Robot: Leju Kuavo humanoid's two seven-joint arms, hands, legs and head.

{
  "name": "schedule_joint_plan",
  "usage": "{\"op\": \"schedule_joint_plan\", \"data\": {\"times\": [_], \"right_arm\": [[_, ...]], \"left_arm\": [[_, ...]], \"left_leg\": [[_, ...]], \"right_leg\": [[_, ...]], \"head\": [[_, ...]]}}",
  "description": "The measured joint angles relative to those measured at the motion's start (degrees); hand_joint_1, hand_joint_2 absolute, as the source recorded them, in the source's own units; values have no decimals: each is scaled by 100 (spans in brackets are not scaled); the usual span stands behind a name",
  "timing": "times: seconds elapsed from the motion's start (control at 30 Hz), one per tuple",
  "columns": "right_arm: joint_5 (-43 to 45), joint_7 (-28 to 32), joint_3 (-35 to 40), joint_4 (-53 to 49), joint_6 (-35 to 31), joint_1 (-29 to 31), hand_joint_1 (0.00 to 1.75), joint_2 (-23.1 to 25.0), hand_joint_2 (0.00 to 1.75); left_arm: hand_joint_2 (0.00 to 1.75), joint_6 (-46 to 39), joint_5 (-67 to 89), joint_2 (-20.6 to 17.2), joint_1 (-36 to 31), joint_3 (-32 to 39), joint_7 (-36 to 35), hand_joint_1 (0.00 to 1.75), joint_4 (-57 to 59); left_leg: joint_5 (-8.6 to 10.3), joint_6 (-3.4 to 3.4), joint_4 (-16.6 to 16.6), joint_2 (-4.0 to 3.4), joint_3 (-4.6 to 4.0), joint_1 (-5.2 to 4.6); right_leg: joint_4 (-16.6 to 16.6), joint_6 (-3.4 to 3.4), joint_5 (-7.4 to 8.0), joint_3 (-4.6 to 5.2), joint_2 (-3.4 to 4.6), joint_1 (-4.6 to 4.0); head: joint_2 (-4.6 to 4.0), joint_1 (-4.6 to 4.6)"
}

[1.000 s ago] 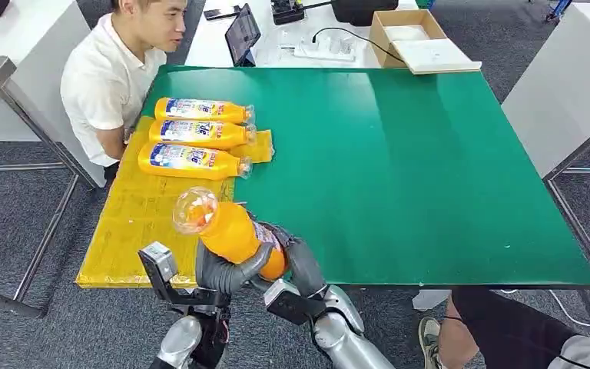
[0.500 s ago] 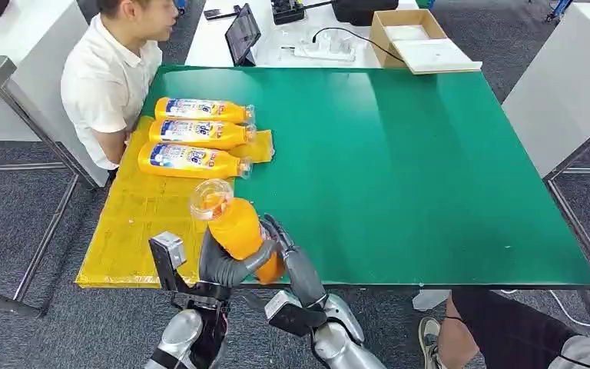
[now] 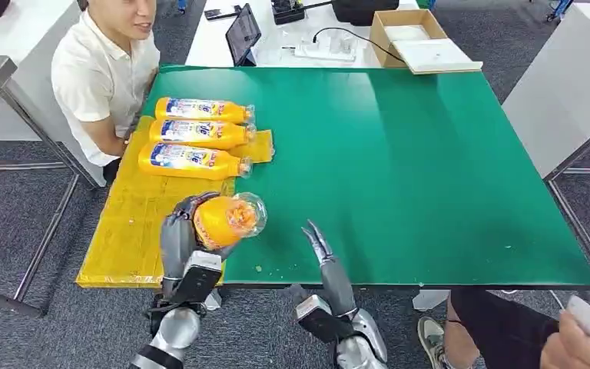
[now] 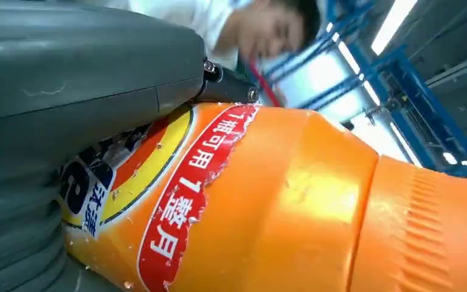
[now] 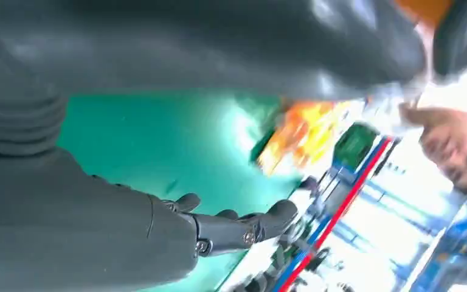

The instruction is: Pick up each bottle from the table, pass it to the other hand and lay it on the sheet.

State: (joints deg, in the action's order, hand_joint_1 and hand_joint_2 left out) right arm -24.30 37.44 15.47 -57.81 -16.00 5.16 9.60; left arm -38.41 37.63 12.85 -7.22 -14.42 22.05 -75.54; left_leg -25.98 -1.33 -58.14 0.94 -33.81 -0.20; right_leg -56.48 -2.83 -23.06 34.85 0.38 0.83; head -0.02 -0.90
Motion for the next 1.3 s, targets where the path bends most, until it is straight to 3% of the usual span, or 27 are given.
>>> {"op": "schedule_joint_plan", "data": {"times": [0.23,0.47,0.7,1.07,1.1,1.13,1.17,1.23,1.27,1.3], "right_arm": [[192,4,-448,-70,-68,-45,0,164,0],[260,17,-579,-63,33,-41,0,251,0],[267,24,-607,48,166,89,0,323,0],[284,24,-618,223,206,203,0,367,0],[284,24,-618,234,206,207,0,367,0],[284,24,-618,247,206,216,0,367,0],[288,24,-618,262,206,229,0,367,0],[295,24,-620,289,206,253,0,367,0],[306,26,-620,306,206,262,0,367,0],[310,28,-620,321,206,266,0,367,0]], "left_arm": [[175,73,1350,-116,-767,210,-977,175,1266],[175,533,1349,-203,-1538,376,-1133,175,2674],[175,849,1911,-249,-2310,372,-1734,175,3874],[175,1268,2787,-380,-2889,177,-2552,175,4964],[175,1270,2787,-387,-2906,166,-2561,168,4996],[175,1273,2787,-391,-2919,153,-2565,91,5023],[175,1283,2787,-396,-2939,142,-2567,0,5068],[175,1380,2781,-396,-2984,131,-2567,0,5130],[0,1474,2779,-398,-3005,129,-2567,0,5160],[0,1555,2777,-400,-3025,129,-2550,0,5189]], "left_leg": [[5,2,0,-2,4,1],[7,1,0,-2,0,1],[6,1,0,-3,1,0],[11,7,0,-8,11,4],[11,7,0,-8,11,4],[11,7,0,-8,11,4],[11,7,0,-7,11,4],[11,7,0,-7,14,4],[11,8,0,-7,17,4],[11,8,0,-7,21,4]], "right_leg": [[-2,0,2,-2,0,-1],[-5,0,3,-1,0,0],[-4,1,4,-3,0,2],[-13,17,14,-3,1,-3],[-13,17,14,-3,1,-3],[-13,17,14,-3,1,-3],[-13,17,14,-4,1,-3],[-13,17,13,-7,0,-2],[-12,17,14,-11,0,-2],[-12,17,13,-15,0,-2]], "head": [[0,0],[0,0],[0,0],[0,0],[0,0],[0,0],[0,0],[0,-2],[0,0],[0,-2]]}}
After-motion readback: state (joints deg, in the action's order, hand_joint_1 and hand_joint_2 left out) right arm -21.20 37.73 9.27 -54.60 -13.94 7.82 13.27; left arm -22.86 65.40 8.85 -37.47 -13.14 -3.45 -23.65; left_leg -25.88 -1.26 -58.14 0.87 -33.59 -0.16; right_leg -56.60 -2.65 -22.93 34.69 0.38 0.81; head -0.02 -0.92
